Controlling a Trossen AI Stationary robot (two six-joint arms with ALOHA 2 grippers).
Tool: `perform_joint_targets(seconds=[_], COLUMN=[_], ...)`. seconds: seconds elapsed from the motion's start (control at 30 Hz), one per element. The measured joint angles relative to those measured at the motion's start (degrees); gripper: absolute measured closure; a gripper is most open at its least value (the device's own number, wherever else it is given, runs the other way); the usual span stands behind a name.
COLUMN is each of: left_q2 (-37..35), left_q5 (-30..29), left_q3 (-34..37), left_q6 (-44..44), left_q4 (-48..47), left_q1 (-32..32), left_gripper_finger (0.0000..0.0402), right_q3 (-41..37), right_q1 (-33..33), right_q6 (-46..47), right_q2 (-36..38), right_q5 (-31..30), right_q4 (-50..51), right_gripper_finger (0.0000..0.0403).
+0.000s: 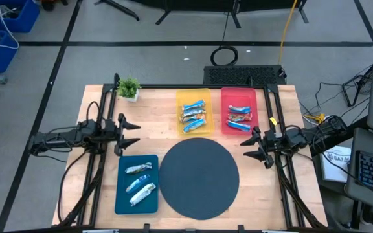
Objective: Pick and place Granola Bars by type
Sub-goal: Return to Home Position
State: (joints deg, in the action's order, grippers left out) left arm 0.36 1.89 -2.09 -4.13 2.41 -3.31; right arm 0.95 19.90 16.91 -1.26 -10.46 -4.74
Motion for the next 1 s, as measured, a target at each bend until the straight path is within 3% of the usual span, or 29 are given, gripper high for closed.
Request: perform_joint_targets(seconds=[0.33, 1.0], left_q2=[0.0, 0.0], left_q5=[-7.2, -7.4], left_q3=[0.0, -0.1], left_q6=[1.5, 5.3], left_q4=[-4.5, -5.0], left_q1=[0.0, 0.0], left_gripper_finger=[0.0133, 0.0133], right_q3=[0.0, 0.0], right_q1=[0.0, 0.0], right_q6=[0.0, 0.0], right_q2=[0.0, 0.0], right_q5=[0.0, 0.0], right_q4=[-0.5, -0.6], right_gripper_finger=[0.0195, 0.0196])
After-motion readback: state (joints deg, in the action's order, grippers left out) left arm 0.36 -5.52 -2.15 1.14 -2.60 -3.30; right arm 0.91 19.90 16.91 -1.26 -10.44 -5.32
